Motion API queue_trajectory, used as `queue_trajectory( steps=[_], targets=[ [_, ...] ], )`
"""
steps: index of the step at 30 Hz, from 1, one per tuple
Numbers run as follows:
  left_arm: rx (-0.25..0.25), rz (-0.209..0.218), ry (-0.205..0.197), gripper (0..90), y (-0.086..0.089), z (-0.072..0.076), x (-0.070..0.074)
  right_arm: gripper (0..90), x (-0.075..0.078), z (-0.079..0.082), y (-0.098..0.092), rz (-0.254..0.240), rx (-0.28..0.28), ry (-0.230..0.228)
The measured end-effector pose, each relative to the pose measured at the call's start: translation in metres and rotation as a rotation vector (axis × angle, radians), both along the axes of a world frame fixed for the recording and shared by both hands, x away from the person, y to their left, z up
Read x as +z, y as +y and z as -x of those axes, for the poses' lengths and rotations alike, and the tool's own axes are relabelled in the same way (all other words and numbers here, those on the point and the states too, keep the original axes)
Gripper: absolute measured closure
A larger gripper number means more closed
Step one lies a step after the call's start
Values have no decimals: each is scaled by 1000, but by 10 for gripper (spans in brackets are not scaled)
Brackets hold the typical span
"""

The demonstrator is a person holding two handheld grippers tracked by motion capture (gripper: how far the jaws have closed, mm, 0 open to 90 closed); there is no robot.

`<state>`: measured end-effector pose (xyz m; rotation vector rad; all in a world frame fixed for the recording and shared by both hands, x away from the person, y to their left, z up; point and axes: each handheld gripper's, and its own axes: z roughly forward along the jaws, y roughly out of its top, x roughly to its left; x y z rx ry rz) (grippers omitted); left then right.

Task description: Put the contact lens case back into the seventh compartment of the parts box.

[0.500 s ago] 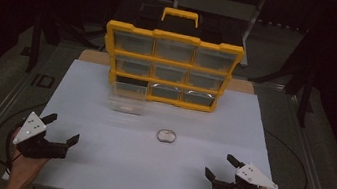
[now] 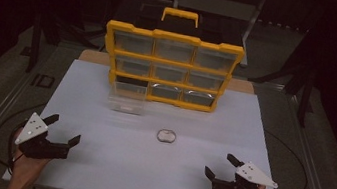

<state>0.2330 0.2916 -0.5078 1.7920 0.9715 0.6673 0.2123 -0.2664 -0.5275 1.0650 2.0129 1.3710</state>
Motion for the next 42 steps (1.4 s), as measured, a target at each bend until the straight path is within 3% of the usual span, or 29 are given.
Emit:
queue_trajectory(
  steps=[20, 33, 42],
  targets=[
    [-60, -22, -11, 3, -16, -7, 7, 82, 0, 2, 3, 9, -8, -9],
    [-130, -22, -14, 3, -34, -25, 19, 83, 0, 2, 2, -1, -8, -10],
    [-216, -68, 14, 3, -62, -48, 27, 82, 0, 2, 1, -3, -4, -11]
  ],
)
